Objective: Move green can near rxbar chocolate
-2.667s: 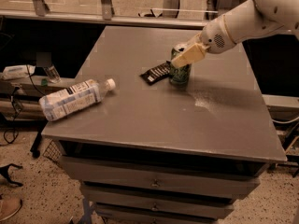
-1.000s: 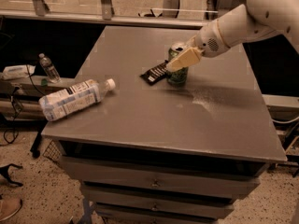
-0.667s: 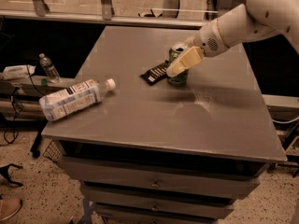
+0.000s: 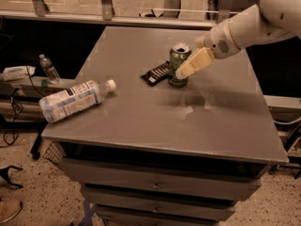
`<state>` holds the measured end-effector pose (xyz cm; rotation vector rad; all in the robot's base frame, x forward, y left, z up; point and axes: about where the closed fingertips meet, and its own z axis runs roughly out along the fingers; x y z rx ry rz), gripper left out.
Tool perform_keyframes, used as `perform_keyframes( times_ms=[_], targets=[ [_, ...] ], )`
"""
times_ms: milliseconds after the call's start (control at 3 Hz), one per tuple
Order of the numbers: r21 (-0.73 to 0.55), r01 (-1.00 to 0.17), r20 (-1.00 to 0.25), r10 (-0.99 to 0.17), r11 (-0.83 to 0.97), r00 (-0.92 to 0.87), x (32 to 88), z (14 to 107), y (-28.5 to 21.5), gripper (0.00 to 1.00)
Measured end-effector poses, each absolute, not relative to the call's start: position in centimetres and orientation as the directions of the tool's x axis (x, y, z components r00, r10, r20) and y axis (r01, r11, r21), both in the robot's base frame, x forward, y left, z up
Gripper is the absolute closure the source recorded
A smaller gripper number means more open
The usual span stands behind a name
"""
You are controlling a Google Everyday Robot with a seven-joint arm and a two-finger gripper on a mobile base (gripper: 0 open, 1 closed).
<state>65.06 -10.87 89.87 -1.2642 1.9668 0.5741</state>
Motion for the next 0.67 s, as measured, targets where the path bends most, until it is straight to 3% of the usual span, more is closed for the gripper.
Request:
perform_keyframes(
  times_ms=[667],
  targets=[
    [-0.085,-0.838,-0.776,-0.564,0.538,-0.283,62.7,92.4,-18.4,0.0]
  ],
)
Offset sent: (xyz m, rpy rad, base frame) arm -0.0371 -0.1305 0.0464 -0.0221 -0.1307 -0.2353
